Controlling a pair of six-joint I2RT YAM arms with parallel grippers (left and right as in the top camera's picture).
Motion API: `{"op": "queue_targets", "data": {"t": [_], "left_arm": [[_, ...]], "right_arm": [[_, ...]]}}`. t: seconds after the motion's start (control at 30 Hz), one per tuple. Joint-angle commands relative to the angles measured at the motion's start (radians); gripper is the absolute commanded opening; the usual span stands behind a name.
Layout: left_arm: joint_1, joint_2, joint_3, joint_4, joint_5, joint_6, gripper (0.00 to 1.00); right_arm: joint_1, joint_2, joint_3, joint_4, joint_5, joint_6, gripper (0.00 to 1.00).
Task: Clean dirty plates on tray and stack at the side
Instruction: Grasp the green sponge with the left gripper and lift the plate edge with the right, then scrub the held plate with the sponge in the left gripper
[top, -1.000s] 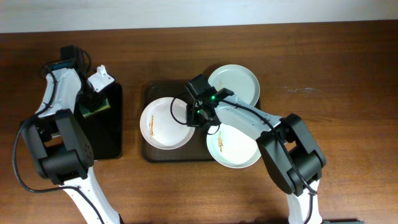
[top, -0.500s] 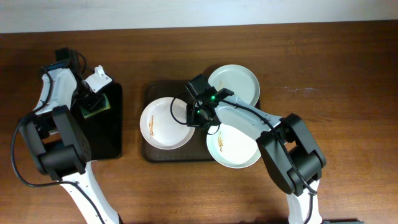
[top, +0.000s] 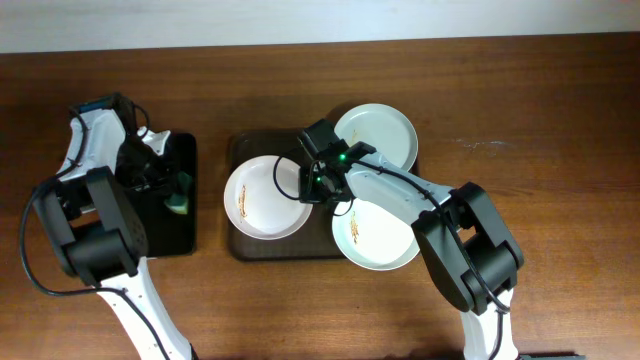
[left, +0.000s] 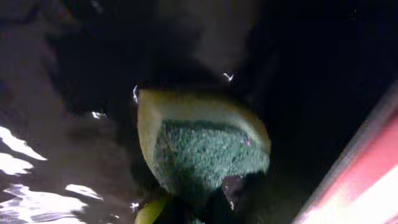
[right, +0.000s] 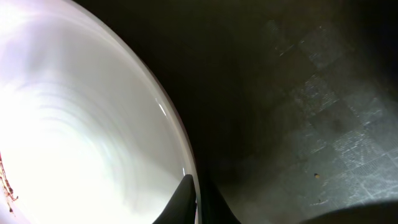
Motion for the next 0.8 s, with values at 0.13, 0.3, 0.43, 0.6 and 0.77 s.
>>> {"op": "queue_targets", "data": {"t": [0.13, 0.3, 0.43, 0.6, 0.77], "left_arm": [[0.003, -0.199, 0.089, -0.085, 0.061, -0.024, 0.01], [0.002, -0.21, 0.088, -0.077, -0.131, -0.171, 0.01], [-0.026, -0.224, 0.088, -0.098, -0.146, -0.194, 0.01], [-0.046, -0.304, 0.088, -0.096, -0.138, -0.193, 0.01], [-0.15, -0.307, 0.08, -0.066, 0.059, -0.143, 0.01]], "right_arm": [[-0.064, -0.039, 0.01, -0.038, -0.043, -0.079, 0.04], [-0.072, -0.039, 0.01, -0.039, -0.051, -0.083, 0.04], [-0.072, -0.039, 0.01, -0.039, -0.051, -0.082, 0.04], [-0.072, -0.038, 0.008, -0.038, -0.059, -0.082, 0.04], [-0.072, -0.038, 0.008, -0.023, -0.059, -0.082, 0.04]]}}
